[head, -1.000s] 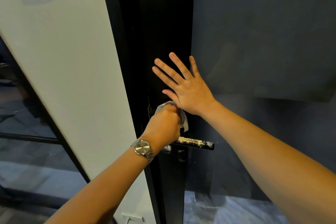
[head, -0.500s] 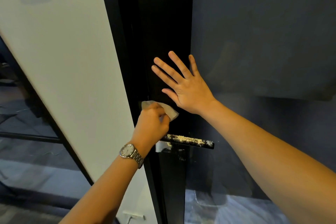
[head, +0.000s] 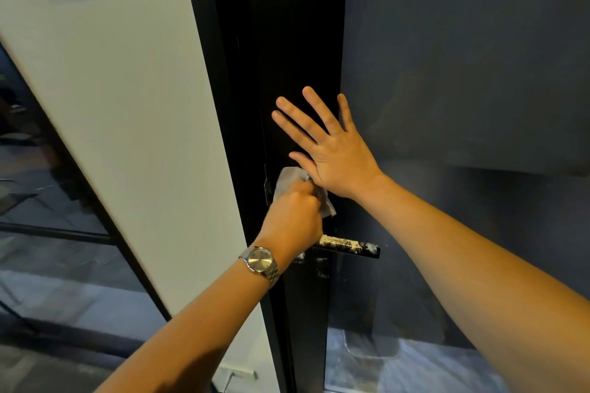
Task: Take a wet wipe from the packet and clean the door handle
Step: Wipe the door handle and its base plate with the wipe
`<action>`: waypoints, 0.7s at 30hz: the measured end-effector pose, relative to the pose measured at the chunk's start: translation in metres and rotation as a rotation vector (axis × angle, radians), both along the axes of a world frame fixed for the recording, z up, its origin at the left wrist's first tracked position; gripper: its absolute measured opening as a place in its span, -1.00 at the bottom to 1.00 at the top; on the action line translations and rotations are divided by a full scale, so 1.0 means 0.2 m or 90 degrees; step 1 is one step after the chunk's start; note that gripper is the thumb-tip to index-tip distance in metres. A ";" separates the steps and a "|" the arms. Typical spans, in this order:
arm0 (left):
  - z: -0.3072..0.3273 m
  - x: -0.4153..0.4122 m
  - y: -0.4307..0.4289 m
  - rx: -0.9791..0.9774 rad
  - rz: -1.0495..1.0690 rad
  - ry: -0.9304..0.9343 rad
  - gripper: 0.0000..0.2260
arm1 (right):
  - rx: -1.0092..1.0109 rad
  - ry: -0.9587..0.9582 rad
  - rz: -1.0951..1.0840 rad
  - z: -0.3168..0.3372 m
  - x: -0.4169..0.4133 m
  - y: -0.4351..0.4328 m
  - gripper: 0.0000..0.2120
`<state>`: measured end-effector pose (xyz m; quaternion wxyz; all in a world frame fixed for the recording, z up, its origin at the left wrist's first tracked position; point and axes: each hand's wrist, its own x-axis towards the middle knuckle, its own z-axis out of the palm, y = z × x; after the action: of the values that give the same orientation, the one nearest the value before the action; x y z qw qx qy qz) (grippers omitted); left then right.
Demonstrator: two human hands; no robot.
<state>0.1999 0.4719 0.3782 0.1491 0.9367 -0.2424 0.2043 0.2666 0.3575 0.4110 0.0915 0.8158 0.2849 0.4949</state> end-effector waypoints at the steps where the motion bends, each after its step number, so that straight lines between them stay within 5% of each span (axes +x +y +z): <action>1: -0.01 0.00 0.00 -0.002 -0.017 -0.011 -0.75 | -0.002 -0.001 -0.002 0.00 0.00 0.00 -0.48; 6: -0.04 0.07 0.07 -0.204 0.152 -0.021 -0.85 | 0.006 0.012 0.018 0.00 0.00 0.00 -0.48; 12: -0.05 0.04 0.02 -0.006 -0.023 -0.036 -0.75 | 0.008 0.013 0.012 -0.01 0.01 -0.01 -0.48; 18: -0.08 0.05 0.09 -0.347 0.190 0.058 -0.84 | 0.008 0.014 0.021 0.00 0.00 -0.01 -0.48; 21: -0.09 0.04 0.09 -0.341 0.197 0.066 -0.84 | 0.007 0.015 0.015 0.00 0.00 -0.01 -0.48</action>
<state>0.2083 0.4907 0.3601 0.3699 0.8991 -0.0267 0.2327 0.2665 0.3558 0.4102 0.0779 0.8187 0.2933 0.4875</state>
